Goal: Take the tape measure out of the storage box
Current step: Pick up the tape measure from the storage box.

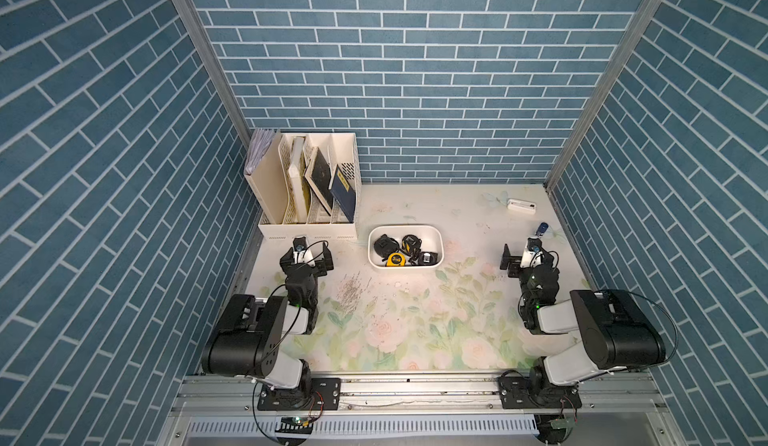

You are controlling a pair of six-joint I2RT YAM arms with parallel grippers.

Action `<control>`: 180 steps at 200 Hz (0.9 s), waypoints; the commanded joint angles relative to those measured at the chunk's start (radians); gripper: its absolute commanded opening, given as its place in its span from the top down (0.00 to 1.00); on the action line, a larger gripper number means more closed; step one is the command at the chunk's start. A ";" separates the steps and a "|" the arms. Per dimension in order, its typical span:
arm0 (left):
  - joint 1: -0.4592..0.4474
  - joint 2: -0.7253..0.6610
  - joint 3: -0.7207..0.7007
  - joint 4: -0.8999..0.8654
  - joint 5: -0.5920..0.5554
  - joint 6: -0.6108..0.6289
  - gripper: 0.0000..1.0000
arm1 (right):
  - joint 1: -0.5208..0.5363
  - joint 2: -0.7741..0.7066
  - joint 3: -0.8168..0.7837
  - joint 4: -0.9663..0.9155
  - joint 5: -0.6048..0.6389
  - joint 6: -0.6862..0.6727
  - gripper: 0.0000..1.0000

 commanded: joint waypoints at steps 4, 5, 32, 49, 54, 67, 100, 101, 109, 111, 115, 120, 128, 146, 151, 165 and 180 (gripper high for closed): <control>0.006 0.005 0.005 0.021 0.009 -0.003 0.00 | -0.004 0.001 0.007 -0.001 -0.011 -0.005 0.00; 0.006 0.004 0.005 0.021 0.009 -0.003 0.00 | -0.004 0.001 0.007 -0.001 -0.012 -0.005 0.00; 0.006 0.002 0.005 0.021 0.008 -0.003 0.00 | -0.004 0.001 0.007 -0.001 -0.011 -0.005 0.00; 0.004 0.004 0.005 0.020 0.009 -0.003 0.00 | -0.006 0.002 0.011 -0.009 -0.019 -0.004 0.00; 0.007 0.003 0.006 0.018 0.011 -0.003 0.00 | -0.010 0.001 0.011 -0.009 -0.023 -0.004 0.00; 0.009 0.003 0.007 0.016 0.016 -0.005 0.00 | -0.011 0.001 0.011 -0.009 -0.022 -0.004 0.00; 0.010 0.004 0.007 0.015 0.017 -0.005 0.00 | -0.011 0.000 0.010 -0.007 -0.027 -0.004 0.00; 0.010 0.004 0.006 0.015 0.018 -0.005 0.00 | -0.011 0.000 0.011 -0.007 -0.027 -0.004 0.00; 0.010 0.003 0.007 0.017 0.017 -0.005 0.00 | -0.013 0.000 0.010 -0.008 -0.029 -0.004 0.00; 0.010 0.003 0.007 0.018 0.017 -0.005 0.00 | -0.013 0.000 0.010 -0.008 -0.029 -0.003 0.00; 0.010 0.003 0.006 0.017 0.017 -0.005 0.00 | -0.013 -0.001 0.009 -0.007 -0.028 -0.004 0.00; 0.010 0.003 0.005 0.018 0.017 -0.005 0.00 | -0.013 -0.003 0.007 -0.004 -0.028 -0.004 0.00; 0.009 -0.011 0.014 -0.006 0.005 -0.010 0.00 | -0.013 -0.016 0.016 -0.028 -0.018 -0.002 0.00; 0.009 -0.079 0.103 -0.221 -0.059 -0.036 0.01 | -0.014 -0.113 0.062 -0.188 0.002 0.003 0.00; 0.001 -0.098 0.142 -0.304 -0.084 -0.040 0.01 | -0.011 -0.142 0.076 -0.233 0.012 0.005 0.00; -0.012 -0.159 0.258 -0.551 -0.070 -0.081 0.06 | -0.004 -0.221 0.109 -0.337 0.052 0.025 0.00; -0.053 -0.200 0.352 -0.718 -0.076 -0.126 0.08 | -0.003 -0.281 0.192 -0.538 0.048 0.058 0.00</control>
